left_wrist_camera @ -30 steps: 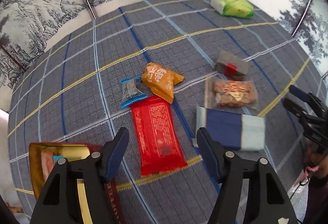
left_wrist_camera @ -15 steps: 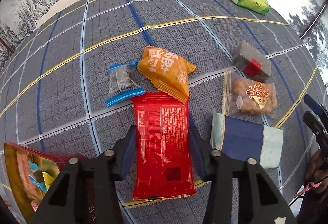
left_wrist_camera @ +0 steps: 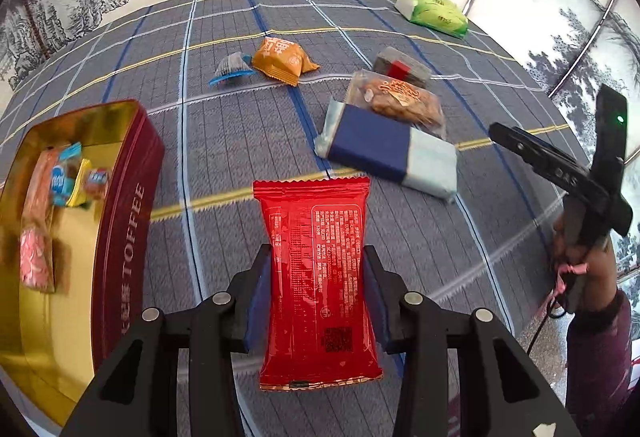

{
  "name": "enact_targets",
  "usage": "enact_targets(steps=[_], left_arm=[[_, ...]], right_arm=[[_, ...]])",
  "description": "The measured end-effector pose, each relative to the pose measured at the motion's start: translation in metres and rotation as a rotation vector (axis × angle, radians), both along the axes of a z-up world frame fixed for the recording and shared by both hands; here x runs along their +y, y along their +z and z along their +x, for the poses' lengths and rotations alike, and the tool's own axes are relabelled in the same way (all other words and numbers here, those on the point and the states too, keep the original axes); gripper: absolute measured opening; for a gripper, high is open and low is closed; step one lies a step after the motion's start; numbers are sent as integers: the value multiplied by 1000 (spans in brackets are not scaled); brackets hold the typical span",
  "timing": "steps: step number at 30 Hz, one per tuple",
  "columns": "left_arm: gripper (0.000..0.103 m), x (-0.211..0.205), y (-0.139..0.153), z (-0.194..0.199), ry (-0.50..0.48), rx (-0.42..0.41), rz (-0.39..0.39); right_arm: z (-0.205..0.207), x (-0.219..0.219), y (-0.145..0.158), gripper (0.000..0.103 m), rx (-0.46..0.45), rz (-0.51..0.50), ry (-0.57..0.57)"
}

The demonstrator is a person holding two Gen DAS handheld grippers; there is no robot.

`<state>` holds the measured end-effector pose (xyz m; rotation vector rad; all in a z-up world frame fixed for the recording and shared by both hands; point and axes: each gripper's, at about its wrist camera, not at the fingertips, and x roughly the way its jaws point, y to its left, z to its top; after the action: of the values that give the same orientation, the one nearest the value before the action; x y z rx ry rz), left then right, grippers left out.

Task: Organize snacks
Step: 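Grasp the red snack bar with left gripper while right gripper grasps the dough-twist pack, then carry the red snack bar over the gold tin and release it with the left gripper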

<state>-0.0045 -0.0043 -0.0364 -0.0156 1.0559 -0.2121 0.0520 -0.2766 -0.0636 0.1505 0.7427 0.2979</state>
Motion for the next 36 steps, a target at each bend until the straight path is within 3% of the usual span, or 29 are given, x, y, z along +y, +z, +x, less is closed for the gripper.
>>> enact_targets(steps=[5,9,11,16,20,23,28,33,36], left_arm=[[39,6,5,-13,3,-7,-14],[39,12,11,-22,6,-26,-17],[39,14,14,-25,9,-34,-20],[39,17,20,-28,12,-39,-27],[39,18,25,-28,13,-48,-34],[39,18,28,-28,12,-59,-29],[39,17,29,-22,10,-58,-38],[39,17,27,-17,10,-52,-40],[39,17,26,-16,12,-48,-44]], right_arm=[[0,7,-2,82,13,-40,6],[-3,14,5,79,-19,-11,84],[-3,24,11,69,-25,12,144],[11,89,30,53,-78,-127,383],[37,122,26,42,-51,-234,521],[53,129,22,39,-23,-293,563],[80,130,15,40,43,-306,631],[84,128,12,43,70,-311,674],[74,133,2,47,74,-379,699]])
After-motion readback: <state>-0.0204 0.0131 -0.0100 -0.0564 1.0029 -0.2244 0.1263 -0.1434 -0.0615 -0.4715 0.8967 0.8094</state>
